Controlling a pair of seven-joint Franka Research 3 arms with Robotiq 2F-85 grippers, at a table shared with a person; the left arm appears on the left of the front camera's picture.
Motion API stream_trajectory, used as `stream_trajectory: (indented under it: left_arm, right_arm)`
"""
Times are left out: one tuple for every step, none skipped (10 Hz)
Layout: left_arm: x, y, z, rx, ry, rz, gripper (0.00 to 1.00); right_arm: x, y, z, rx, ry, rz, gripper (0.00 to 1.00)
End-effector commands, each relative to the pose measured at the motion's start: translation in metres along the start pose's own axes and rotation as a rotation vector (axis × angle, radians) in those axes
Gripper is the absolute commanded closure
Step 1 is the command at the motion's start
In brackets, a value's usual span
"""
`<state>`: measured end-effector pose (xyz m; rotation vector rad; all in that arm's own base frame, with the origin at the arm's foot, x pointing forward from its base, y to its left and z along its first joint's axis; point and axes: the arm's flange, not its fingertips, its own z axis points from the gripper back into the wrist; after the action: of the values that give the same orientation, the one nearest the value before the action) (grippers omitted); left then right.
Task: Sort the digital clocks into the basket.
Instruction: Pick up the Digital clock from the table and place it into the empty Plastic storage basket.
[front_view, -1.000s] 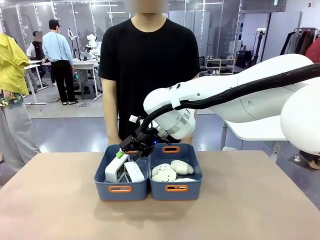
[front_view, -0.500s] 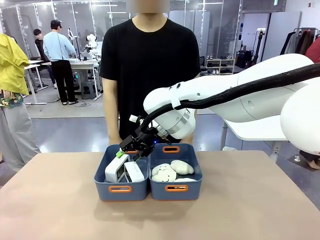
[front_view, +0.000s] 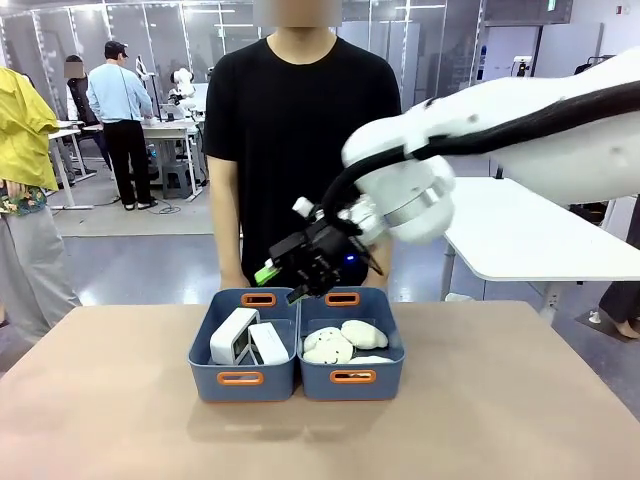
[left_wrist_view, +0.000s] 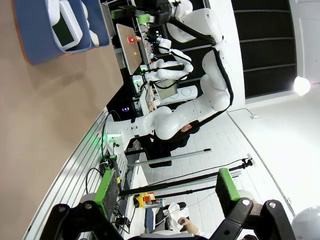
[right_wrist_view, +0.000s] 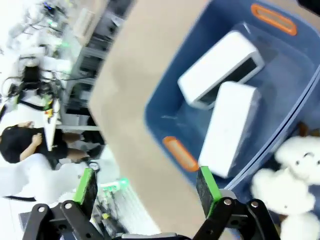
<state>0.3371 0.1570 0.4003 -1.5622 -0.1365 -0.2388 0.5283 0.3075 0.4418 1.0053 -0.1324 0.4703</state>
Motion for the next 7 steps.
stream_trajectory:
  left_arm:
    - [0.004, -0.002, 0.001, 0.017, 0.001, 0.014, 0.0]
    - [0.004, -0.002, 0.001, 0.017, 0.001, 0.014, 0.0]
    - [0.004, -0.002, 0.001, 0.017, 0.001, 0.014, 0.0]
    - [0.004, -0.002, 0.001, 0.017, 0.001, 0.014, 0.0]
    - [0.004, -0.002, 0.001, 0.017, 0.001, 0.014, 0.0]
    - [0.004, -0.002, 0.001, 0.017, 0.001, 0.014, 0.0]
    - [0.004, -0.002, 0.001, 0.017, 0.001, 0.014, 0.0]
  right_arm:
    - [-0.067, -0.021, 0.062, 0.154, -0.084, -0.039, 0.0]
    - [-0.097, -0.027, 0.09, 0.196, -0.127, -0.085, 0.0]
    - [-0.124, -0.031, 0.12, 0.232, -0.188, -0.069, 0.0]
    - [-0.152, -0.032, 0.145, 0.27, -0.25, -0.032, 0.0]
    - [-0.181, -0.037, 0.169, 0.263, -0.303, -0.036, 0.0]
    - [-0.212, -0.046, 0.195, 0.28, -0.344, -0.054, 0.0]
    - [-0.242, -0.054, 0.213, 0.319, -0.358, -0.11, 0.0]
